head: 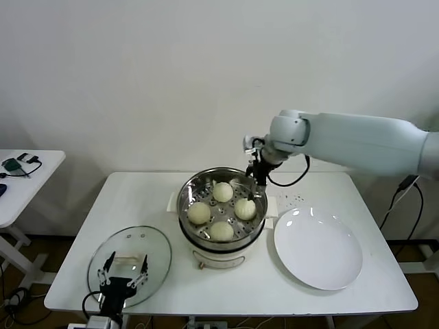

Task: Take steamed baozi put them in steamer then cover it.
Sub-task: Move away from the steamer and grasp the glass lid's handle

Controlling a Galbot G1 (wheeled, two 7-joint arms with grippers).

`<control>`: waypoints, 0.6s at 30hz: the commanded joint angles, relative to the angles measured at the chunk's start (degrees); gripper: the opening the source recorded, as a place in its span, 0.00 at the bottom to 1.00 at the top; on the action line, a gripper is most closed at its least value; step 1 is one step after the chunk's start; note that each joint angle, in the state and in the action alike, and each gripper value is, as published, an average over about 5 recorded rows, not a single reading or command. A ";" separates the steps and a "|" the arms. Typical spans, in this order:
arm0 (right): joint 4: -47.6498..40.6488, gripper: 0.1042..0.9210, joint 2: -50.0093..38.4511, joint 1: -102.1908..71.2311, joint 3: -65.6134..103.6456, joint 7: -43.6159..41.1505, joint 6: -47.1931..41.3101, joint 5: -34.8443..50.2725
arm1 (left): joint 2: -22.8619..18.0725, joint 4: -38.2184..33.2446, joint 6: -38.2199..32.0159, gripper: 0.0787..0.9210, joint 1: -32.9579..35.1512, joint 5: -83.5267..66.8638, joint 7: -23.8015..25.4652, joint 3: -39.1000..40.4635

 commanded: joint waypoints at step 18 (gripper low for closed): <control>6.99 0.88 -24.20 -75.61 73.23 42.27 37.23 -7.54 | -1.84 -4.27 -0.57 0.88 -0.93 12.30 0.18 -1.33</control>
